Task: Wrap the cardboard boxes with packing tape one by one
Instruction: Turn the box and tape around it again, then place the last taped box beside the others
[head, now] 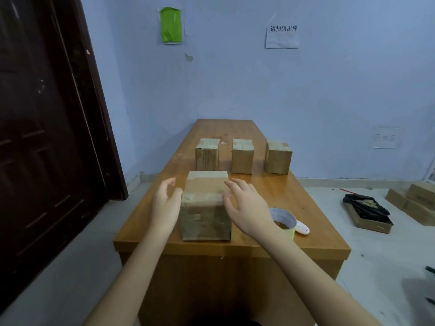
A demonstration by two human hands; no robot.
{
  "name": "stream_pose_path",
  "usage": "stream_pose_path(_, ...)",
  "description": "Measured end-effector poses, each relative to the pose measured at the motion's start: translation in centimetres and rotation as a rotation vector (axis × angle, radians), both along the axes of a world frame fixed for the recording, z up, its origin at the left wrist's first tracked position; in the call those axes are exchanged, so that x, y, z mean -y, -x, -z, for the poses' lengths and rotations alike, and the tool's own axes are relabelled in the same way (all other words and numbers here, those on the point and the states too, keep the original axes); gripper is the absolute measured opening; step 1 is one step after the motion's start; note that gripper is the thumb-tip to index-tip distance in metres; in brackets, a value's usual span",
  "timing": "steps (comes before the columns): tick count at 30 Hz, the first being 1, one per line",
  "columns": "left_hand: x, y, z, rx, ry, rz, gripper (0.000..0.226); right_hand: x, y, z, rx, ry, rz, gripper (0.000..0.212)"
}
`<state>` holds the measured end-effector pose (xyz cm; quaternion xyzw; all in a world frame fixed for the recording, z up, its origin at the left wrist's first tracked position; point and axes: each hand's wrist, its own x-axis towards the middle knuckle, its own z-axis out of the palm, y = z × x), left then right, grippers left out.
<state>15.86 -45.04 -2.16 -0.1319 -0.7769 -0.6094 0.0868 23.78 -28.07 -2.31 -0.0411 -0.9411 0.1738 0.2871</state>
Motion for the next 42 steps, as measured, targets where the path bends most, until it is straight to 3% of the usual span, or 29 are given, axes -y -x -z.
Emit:
stream_pose_path(4, 0.4, -1.0, 1.8, 0.322, 0.011, 0.15, 0.034, 1.5, 1.1, -0.1, 0.081, -0.108, -0.053, 0.047)
stream_pose_path(9, -0.8, -1.1, 2.1, 0.38, -0.026, 0.159, 0.054, 3.3, 2.0, 0.0, 0.204, -0.154, -0.103, 0.052)
stream_pose_path(15, -3.2, -1.7, -0.2, 0.183, 0.049, 0.261, 0.051, 2.8, 1.3, -1.1, 0.175, 0.158, -0.081, 0.057)
stream_pose_path(21, -7.2, -2.3, -1.9, -0.166, 0.584, 0.148, 0.051, 0.1, -0.6, -1.1, 0.073, 0.721, -0.11, 0.022)
stream_pose_path(26, -9.1, -3.7, -1.6, -0.335, 0.806, 0.094, 0.045, -2.8, -1.4, -0.4, 0.126, 0.872, 0.017, 0.032)
stream_pose_path(31, -9.1, -3.3, -1.6, -0.382, 0.626, 0.023, 0.043, -4.2, -1.7, -0.2, 0.213, 0.926, 0.04, 0.036)
stream_pose_path(33, -8.4, -2.6, -1.9, -0.197, 0.567, 0.008, 0.052, -4.2, -1.6, -0.2, 0.215, 0.94, 0.033, 0.04)
stream_pose_path(35, -7.9, -1.9, -2.0, 0.08, 0.506, 0.147, 0.065, -4.0, -1.3, -0.2, 0.212, 0.971, 0.028, 0.049)
stream_pose_path(37, -7.6, -1.8, -1.7, 0.243, 0.391, 0.313, 0.062, -3.7, -0.8, -0.5, 0.22, 0.981, 0.032, 0.058)
stream_pose_path(42, -6.7, -1.2, -2.7, 0.235, 0.194, 0.314, 0.051, -2.3, 1.2, -2.1, 0.203, 0.913, 0.044, 0.069)
